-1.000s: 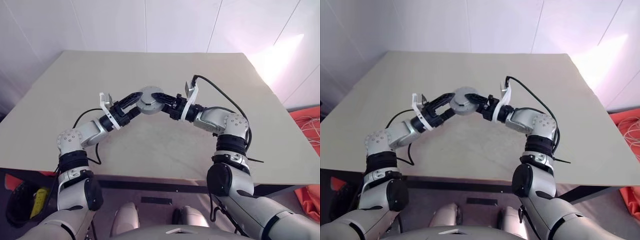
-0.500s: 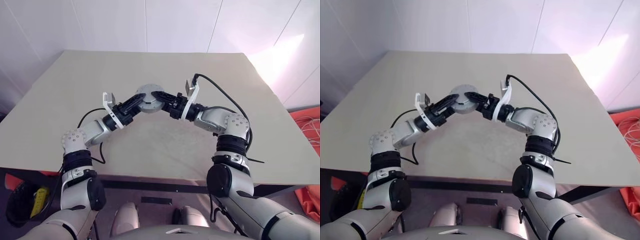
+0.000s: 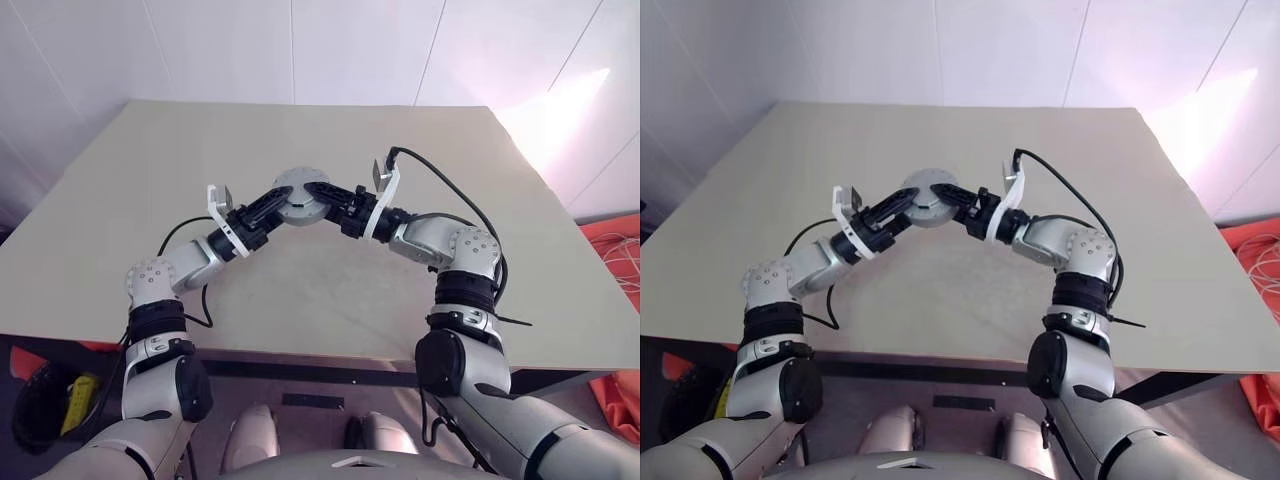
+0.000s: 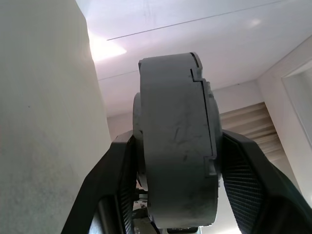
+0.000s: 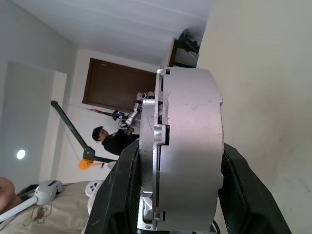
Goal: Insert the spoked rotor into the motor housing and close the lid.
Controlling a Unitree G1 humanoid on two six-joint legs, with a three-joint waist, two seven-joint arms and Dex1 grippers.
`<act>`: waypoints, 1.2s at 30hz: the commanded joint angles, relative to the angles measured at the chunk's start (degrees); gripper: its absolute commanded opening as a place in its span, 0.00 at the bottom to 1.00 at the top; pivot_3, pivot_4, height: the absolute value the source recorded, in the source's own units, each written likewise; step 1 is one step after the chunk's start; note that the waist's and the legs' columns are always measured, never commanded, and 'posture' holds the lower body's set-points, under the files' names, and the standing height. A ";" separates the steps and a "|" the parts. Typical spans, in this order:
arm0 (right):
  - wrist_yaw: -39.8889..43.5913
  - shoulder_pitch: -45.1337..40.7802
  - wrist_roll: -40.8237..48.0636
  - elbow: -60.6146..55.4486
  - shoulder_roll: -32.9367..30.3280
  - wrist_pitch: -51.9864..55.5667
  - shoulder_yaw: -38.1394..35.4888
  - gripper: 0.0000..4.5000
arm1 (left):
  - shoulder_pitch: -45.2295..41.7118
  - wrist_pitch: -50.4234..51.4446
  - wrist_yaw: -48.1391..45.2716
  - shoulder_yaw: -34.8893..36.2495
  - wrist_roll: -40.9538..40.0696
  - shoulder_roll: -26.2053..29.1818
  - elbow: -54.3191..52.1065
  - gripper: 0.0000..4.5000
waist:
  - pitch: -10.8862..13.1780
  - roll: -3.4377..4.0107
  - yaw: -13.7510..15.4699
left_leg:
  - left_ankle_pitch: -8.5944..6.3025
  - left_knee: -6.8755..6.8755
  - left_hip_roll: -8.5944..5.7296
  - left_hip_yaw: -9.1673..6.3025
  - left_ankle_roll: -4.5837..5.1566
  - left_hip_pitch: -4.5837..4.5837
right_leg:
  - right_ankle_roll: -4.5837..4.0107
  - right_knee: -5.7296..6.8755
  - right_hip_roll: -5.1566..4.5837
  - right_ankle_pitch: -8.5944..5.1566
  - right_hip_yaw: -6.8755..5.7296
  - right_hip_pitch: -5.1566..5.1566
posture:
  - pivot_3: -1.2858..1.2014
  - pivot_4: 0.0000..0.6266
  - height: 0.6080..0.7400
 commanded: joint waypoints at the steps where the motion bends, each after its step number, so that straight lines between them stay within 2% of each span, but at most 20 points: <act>1: 0.82 -0.59 -1.10 -2.59 -0.76 -2.93 1.57 0.75 | -0.96 -1.07 -0.61 -0.18 -1.28 0.14 -2.19 0.48 | 0.00 0.00 0.04 | 0.00 0.01 0.00 0.00 0.00 0.00 | 0.00 0.00 0.00 0.00 0.00 0.00 | 0.52 0.00 1.00; 4: 1.21 -0.36 -3.41 -3.06 -1.30 -5.32 3.49 0.98 | -0.72 -1.50 -0.58 -0.31 -1.35 0.13 -2.57 0.48 | 0.00 0.00 0.03 | 0.00 0.04 0.00 -0.01 -0.01 -0.02 | 0.00 0.01 0.00 0.00 -0.01 0.00 | 0.52 0.00 1.00; 5: 0.98 -0.27 -4.53 -2.87 -1.41 -6.73 3.90 0.99 | -0.65 -1.93 -0.65 -0.42 -1.11 0.15 -2.79 0.48 | 0.00 0.00 0.03 | 0.01 0.04 0.00 -0.01 -0.01 -0.03 | 0.00 0.01 0.00 0.00 -0.02 0.00 | 0.52 0.00 1.00; 17: 0.19 -0.07 -11.22 0.59 -2.48 -15.32 4.25 0.99 | 2.68 -13.86 0.86 3.26 0.82 1.49 -5.56 0.48 | 0.00 0.00 -0.24 | 0.01 0.05 0.02 -0.03 -0.02 -0.05 | 0.01 0.02 0.00 0.01 -0.07 0.00 | 0.52 0.00 1.00; 25: 0.88 -0.51 -12.21 2.40 -3.22 -15.53 4.15 0.99 | 8.39 -24.17 6.52 9.54 0.18 1.96 -8.40 0.48 | -0.01 -0.01 -0.24 | 0.01 0.08 0.02 -0.03 -0.02 -0.07 | 0.01 0.01 0.00 0.01 -0.08 0.01 | 0.52 0.00 1.00; 36: 1.99 -2.01 -13.08 5.29 -3.37 -15.71 4.83 0.99 | 10.11 -33.62 15.39 12.16 2.83 1.65 -6.97 0.48 | -0.03 -0.13 -0.09 | 0.02 0.20 0.02 -0.05 -0.03 -0.01 | 0.05 0.02 0.00 0.03 -0.16 0.18 | 0.52 0.00 1.00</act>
